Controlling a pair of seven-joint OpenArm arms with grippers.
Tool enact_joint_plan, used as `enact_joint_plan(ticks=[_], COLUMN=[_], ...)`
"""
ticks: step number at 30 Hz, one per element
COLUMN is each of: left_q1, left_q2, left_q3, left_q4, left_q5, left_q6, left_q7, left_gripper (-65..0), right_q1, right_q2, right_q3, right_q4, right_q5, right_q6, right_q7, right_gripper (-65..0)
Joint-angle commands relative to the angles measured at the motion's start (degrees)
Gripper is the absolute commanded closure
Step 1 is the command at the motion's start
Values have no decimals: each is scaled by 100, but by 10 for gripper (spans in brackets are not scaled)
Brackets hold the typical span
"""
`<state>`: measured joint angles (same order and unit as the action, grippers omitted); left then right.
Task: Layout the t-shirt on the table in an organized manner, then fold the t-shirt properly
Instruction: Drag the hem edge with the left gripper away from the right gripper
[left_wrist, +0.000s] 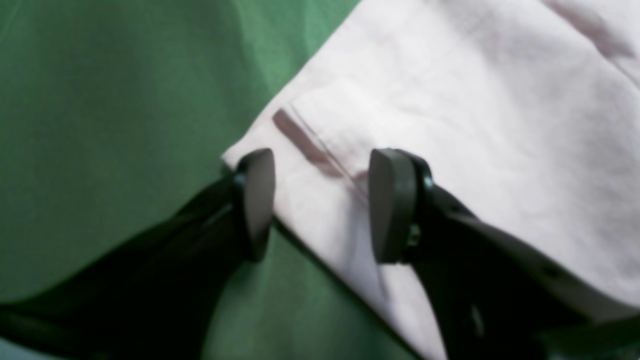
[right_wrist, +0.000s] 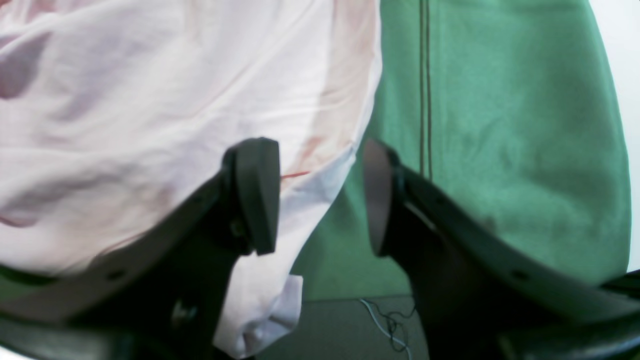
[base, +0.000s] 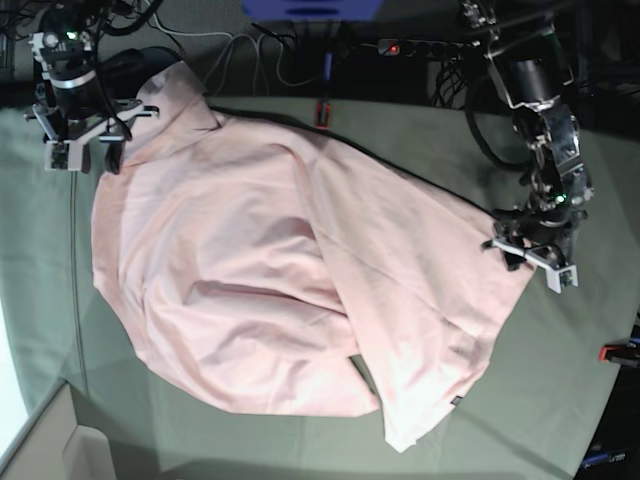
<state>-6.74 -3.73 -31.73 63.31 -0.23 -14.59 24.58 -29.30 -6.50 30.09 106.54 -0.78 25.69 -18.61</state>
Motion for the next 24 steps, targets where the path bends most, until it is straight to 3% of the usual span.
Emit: enact_joint_plan(ticks=[1,13,15,19,24], left_q1=[-174,-473,-473,-473,-200], left_q2=[25,34,17,-1,25], left_q3=[12,12,-14,-32,-243], left_q4=[82,-735,-735,-621,-6], left_q5=[-17,-17,-17,-25,-43], left_q6=[-22,-22,-22,-22,-22], left_q7=[-150,-159,-159,-124,-115], left_gripper=[-293,-284,-228,-1,0], right_q1=[-37,-46,-63,-72,-46], right_q2=[22,30,39,48,48], right_q3=[29,46,46,46,46], right_q4=[93,93,93,93,93], right_q5=[73,73,73,73,73], right_q6=[-7,-7,-7,-7,-7], right_q7=[142,142,142,142,142], right_gripper=[-275,-274,-274,-274,-274])
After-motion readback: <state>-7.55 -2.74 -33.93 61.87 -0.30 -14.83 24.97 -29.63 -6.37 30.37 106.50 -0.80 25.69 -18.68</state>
